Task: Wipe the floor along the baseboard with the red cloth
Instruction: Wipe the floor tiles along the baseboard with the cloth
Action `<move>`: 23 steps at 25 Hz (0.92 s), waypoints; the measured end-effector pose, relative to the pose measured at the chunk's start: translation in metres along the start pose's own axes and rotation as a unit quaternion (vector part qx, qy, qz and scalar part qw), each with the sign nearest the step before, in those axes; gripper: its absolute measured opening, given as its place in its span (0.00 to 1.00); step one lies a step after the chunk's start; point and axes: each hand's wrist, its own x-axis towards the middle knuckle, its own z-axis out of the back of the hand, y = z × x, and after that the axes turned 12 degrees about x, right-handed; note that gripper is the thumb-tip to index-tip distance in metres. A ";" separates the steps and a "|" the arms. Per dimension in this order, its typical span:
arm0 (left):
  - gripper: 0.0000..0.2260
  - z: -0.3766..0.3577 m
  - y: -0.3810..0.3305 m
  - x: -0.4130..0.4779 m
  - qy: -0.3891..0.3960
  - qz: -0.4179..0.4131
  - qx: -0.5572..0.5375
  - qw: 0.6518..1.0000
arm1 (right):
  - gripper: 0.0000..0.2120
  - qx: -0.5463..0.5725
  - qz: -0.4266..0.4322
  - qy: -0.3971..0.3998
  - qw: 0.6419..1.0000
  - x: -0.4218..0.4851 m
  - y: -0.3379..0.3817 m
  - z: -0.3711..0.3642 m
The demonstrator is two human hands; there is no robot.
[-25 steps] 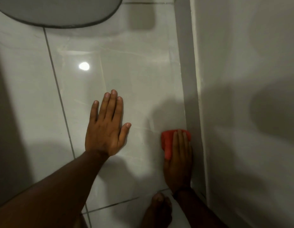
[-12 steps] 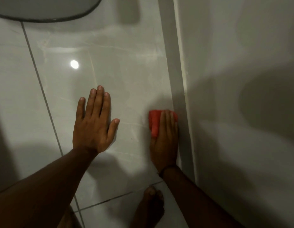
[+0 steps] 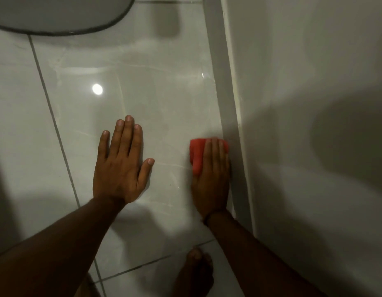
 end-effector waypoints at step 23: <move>0.37 0.085 -0.002 -0.019 0.143 0.020 -0.018 0.989 | 0.27 0.093 -0.093 0.088 0.987 -0.133 -0.042 0.042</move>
